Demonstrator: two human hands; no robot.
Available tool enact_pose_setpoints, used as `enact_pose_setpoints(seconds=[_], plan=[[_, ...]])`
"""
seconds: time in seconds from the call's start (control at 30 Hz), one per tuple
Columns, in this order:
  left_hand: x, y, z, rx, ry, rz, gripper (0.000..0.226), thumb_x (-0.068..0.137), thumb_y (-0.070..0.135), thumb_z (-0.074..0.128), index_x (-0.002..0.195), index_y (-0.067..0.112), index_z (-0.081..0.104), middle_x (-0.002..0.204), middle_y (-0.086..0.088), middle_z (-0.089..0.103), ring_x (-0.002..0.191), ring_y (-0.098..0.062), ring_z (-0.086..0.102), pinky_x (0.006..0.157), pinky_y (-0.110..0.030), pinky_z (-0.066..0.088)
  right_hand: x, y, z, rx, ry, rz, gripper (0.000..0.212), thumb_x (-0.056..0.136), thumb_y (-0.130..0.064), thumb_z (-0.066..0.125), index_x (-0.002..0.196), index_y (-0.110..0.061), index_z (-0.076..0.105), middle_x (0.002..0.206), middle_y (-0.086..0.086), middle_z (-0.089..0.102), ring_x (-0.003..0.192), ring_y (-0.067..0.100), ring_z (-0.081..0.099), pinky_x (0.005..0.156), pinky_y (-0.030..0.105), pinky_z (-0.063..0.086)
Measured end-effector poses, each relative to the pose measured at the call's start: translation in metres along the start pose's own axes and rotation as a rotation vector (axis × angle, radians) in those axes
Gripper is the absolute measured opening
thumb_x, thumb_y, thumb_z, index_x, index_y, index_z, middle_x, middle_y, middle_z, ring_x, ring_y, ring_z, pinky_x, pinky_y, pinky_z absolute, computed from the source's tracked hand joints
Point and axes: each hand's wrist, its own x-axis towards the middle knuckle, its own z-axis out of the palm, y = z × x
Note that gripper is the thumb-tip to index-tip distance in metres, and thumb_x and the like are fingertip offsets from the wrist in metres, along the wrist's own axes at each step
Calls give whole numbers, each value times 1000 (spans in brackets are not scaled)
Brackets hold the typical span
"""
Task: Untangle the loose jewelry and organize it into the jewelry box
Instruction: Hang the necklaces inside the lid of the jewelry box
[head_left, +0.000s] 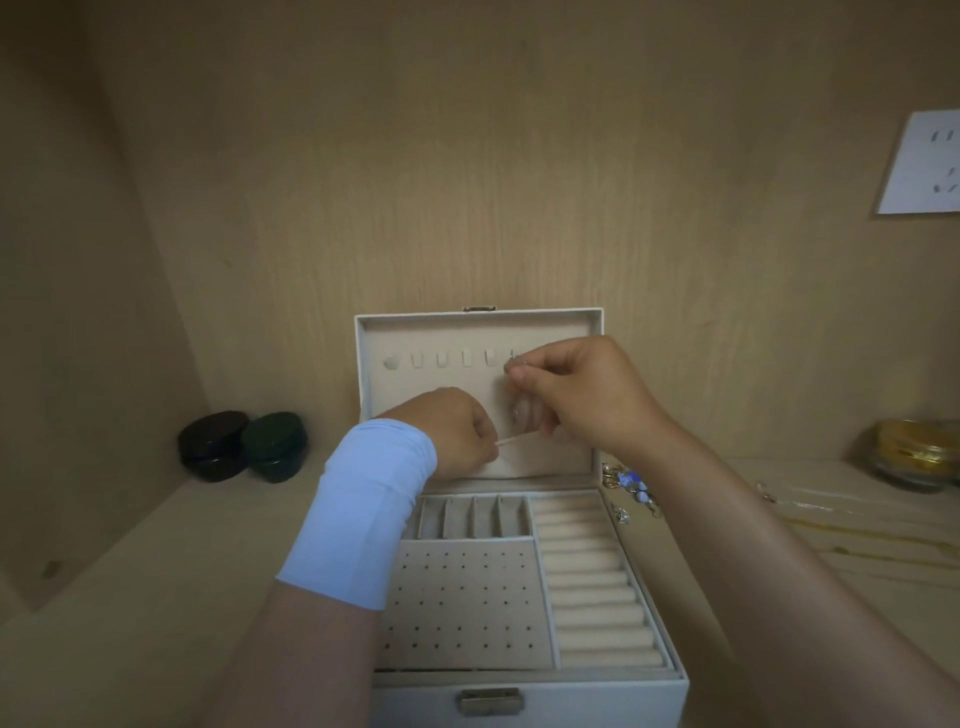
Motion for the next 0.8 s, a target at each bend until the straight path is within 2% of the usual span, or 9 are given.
enact_pose_setpoints(seconds=[0.07, 0.13, 0.17, 0.23, 0.33, 0.47, 0.63, 0.73, 0.8], plan=[[0, 1, -1, 11, -7, -1, 13, 89, 31, 63, 98, 28, 72, 105, 9, 68, 101, -15, 62, 98, -33, 47, 1, 1, 1, -23, -12, -8, 9, 92, -20, 69, 88, -19, 77, 56, 3, 69, 45, 15, 61, 63, 27, 50], [0, 0, -2, 9, -6, 0, 9, 88, 32, 64, 95, 29, 69, 103, 9, 66, 100, -15, 61, 96, -31, 47, -1, 2, 2, -112, -14, -23, 10, 91, -18, 70, 86, -18, 78, 55, -7, 68, 43, 9, 59, 57, 21, 47], [1, -1, -3, 4, -4, 0, 7, 88, 32, 64, 93, 30, 69, 101, 9, 66, 99, -15, 61, 95, -31, 48, -2, 3, 3, -187, -22, -40, 11, 91, -17, 70, 84, -20, 78, 59, -9, 69, 45, 5, 58, 56, 19, 47], [2, -3, -4, -7, -1, 2, 9, 86, 33, 66, 95, 30, 70, 100, 10, 67, 98, -15, 62, 95, -33, 49, -4, 4, 5, -376, -69, -68, 9, 87, -20, 72, 86, -25, 79, 74, -15, 71, 62, -3, 61, 65, 20, 49], [1, -4, -5, 5, 19, 10, 21, 85, 35, 67, 105, 30, 70, 106, 11, 67, 101, -14, 61, 97, -34, 48, -6, 2, 4, -584, -96, -73, 15, 83, -24, 76, 97, -30, 78, 87, -15, 72, 87, 4, 65, 81, 25, 53], [1, -5, -4, 65, 81, 43, 27, 84, 39, 67, 110, 35, 67, 111, 13, 64, 104, -13, 60, 97, -34, 48, -9, -3, 4, -719, -82, -116, 14, 85, -23, 68, 91, -31, 77, 81, -13, 71, 85, 9, 64, 75, 27, 54], [0, 2, -5, 67, 217, 104, 24, 83, 43, 67, 105, 35, 68, 105, 15, 67, 99, -11, 62, 92, -35, 52, -16, -2, 3, -709, -212, -77, 24, 88, -21, 63, 103, -34, 77, 97, -10, 74, 92, 12, 67, 80, 29, 56], [-1, 8, -4, -32, 276, 174, 21, 82, 45, 69, 99, 34, 69, 96, 17, 67, 95, -8, 63, 91, -33, 52, -19, -5, -11, -623, -148, -94, 17, 87, -22, 66, 95, -31, 79, 92, -10, 75, 90, 9, 67, 81, 30, 55], [-1, 14, 0, -77, 301, 217, 21, 81, 46, 68, 98, 33, 70, 94, 16, 67, 93, -7, 62, 90, -30, 51, -22, -8, -28, -576, -118, -96, 12, 87, -23, 70, 93, -28, 79, 93, -11, 75, 90, 5, 66, 82, 24, 53]])
